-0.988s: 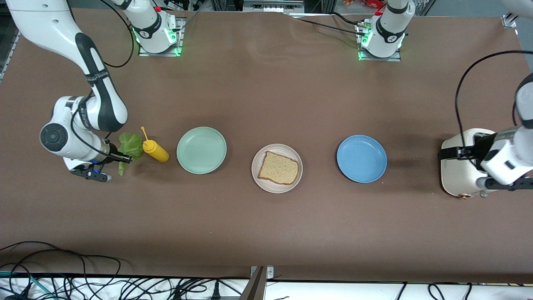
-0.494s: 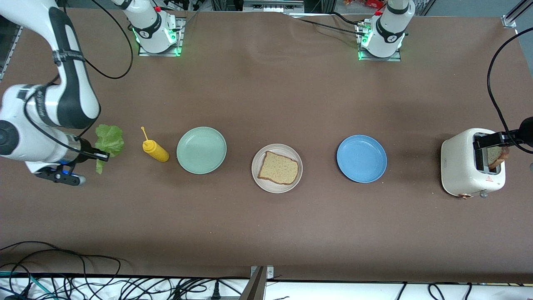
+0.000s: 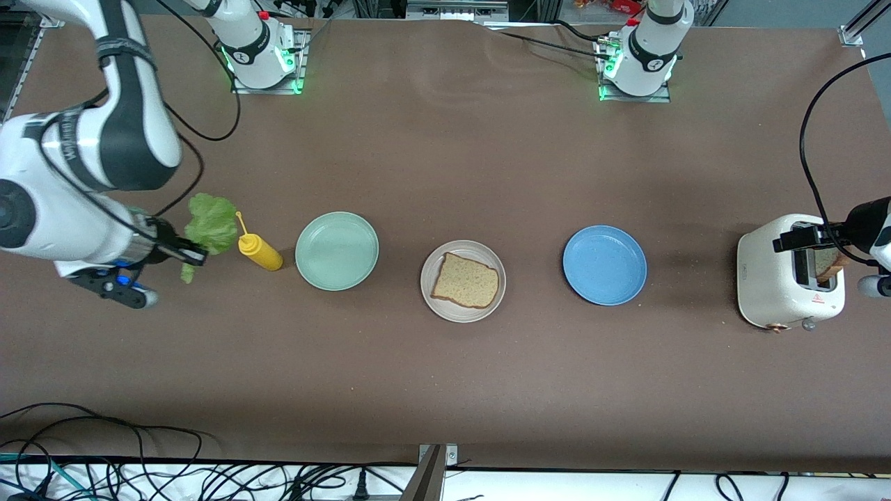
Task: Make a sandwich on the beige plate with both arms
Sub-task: 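Lift the lettuce and carry it over the bread with the right gripper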
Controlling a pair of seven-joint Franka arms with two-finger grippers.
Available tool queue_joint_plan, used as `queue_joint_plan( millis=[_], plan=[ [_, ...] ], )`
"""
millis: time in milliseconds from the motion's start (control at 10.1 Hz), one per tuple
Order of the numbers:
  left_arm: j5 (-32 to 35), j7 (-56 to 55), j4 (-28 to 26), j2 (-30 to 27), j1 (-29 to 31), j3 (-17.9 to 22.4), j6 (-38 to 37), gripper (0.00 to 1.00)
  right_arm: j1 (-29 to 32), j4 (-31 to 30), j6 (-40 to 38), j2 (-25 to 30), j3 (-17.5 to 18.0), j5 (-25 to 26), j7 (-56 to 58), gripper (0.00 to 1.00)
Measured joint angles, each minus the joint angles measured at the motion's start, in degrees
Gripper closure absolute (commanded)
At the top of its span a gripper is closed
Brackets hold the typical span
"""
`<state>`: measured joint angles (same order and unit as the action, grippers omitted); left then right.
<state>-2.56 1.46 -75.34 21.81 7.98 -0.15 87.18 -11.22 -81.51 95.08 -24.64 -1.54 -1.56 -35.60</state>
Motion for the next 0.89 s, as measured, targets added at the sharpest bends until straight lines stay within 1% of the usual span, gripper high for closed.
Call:
queue_joint_plan(
  millis=[198,296,395,691,889],
  plan=[
    [0.0,0.0,0.0,0.2,0.0,0.0,0.0,0.00,-6.0,1.6,1.3,-1.8,0.1,-0.4,-14.9,0.99],
    [0.0,0.0,0.0,0.3,0.1,0.1,0.0,0.00,-9.1,2.0,3.7,-3.3,0.2,-1.0,-22.6,0.99],
    [0.0,0.0,0.0,0.3,0.1,0.1,0.0,0.00,-11.9,2.1,7.2,-4.9,0.2,-1.6,-29.7,0.99],
    [0.0,0.0,-0.1,0.4,0.2,0.1,0.0,0.00,-19.6,2.6,22.0,-11.7,0.3,-2.5,-50.0,0.99],
    [0.0,0.0,-0.1,0.4,0.3,0.1,0.0,0.00,-22.3,5.0,29.2,-16.3,1.0,-3.0,-61.8,0.99]
  ],
)
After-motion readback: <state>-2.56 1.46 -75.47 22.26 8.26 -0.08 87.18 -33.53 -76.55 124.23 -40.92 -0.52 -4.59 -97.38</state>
